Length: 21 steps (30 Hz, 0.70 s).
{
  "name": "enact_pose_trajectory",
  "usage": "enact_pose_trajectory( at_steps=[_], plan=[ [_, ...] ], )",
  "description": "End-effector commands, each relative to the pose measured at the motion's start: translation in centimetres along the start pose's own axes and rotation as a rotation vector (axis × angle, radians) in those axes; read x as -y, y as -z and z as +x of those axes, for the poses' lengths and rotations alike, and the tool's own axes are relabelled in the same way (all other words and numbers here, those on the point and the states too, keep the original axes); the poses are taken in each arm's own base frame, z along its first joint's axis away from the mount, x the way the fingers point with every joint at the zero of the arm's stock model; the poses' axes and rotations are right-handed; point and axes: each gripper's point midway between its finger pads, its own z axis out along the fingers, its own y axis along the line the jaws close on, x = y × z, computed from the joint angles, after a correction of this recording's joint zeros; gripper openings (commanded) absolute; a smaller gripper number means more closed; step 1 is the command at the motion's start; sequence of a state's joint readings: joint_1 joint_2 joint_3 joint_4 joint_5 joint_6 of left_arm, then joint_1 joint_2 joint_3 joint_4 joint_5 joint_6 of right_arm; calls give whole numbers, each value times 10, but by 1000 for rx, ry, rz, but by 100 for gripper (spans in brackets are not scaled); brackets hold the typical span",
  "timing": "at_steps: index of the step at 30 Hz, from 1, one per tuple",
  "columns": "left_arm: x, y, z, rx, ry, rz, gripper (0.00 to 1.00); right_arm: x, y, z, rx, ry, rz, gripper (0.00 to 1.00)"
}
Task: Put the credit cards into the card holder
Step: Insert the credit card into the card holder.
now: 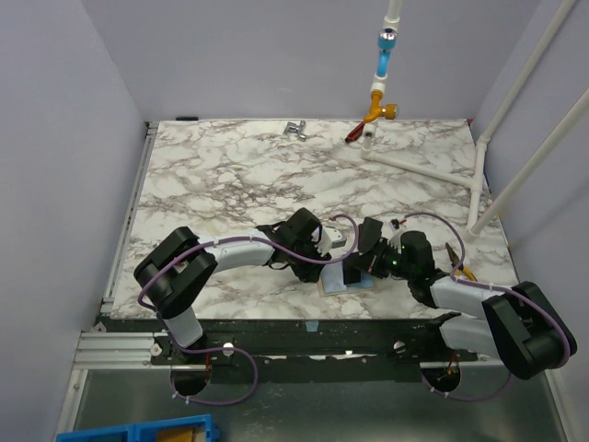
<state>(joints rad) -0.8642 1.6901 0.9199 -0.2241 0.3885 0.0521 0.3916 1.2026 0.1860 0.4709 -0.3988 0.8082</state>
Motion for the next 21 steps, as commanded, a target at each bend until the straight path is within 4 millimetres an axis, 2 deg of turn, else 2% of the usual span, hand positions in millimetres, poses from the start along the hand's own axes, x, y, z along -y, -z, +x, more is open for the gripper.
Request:
enact_pose_trajectory(
  at_steps=[1, 12, 21],
  plan=[
    [-7, -7, 4, -18, -13, -28, 32, -6, 0, -2, 28, -10, -48, 1],
    [-8, -6, 1, -17, -30, -31, 30, 8, 2, 14, 2, -23, -28, 1],
    [-9, -6, 1, -18, -44, -34, 23, 1, 9, -12, 107, 0, -28, 1]
  ],
)
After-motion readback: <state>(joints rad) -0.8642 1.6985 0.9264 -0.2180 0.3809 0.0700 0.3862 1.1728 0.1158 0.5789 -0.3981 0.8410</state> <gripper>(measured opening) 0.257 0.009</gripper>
